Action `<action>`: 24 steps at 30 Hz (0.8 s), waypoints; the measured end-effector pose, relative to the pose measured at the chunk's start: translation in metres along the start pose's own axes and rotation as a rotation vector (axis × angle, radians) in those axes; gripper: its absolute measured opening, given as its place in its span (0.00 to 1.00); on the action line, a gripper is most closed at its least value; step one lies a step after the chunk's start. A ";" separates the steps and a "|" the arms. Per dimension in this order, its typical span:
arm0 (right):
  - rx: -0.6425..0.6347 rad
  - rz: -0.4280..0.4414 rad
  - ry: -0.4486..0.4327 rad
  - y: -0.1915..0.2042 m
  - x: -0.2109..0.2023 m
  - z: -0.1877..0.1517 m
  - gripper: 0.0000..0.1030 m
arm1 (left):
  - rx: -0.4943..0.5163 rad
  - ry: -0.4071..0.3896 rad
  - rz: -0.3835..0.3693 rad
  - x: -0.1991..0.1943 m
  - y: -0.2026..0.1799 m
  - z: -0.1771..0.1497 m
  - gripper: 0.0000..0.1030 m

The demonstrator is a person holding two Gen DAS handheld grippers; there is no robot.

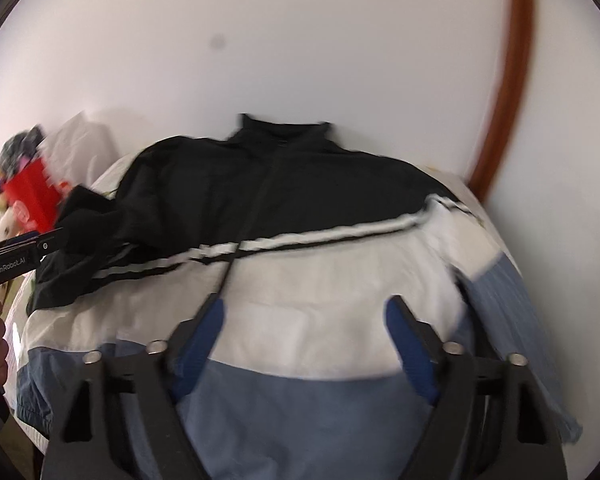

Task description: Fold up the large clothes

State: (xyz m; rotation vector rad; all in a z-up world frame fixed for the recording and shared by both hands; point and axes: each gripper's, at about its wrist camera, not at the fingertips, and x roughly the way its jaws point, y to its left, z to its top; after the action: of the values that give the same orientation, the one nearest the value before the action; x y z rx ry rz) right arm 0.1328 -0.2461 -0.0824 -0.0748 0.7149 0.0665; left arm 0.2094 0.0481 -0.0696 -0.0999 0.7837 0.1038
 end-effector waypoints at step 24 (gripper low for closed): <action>-0.105 0.338 0.129 0.169 0.074 0.029 0.75 | -0.126 0.088 -0.131 0.010 0.108 -0.084 0.68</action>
State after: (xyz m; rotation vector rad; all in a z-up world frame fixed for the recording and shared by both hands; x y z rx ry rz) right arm 0.1927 -0.0723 -0.1173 -0.0585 0.8478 0.4258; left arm 0.1435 0.1450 -0.1414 -0.2766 0.8563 0.0250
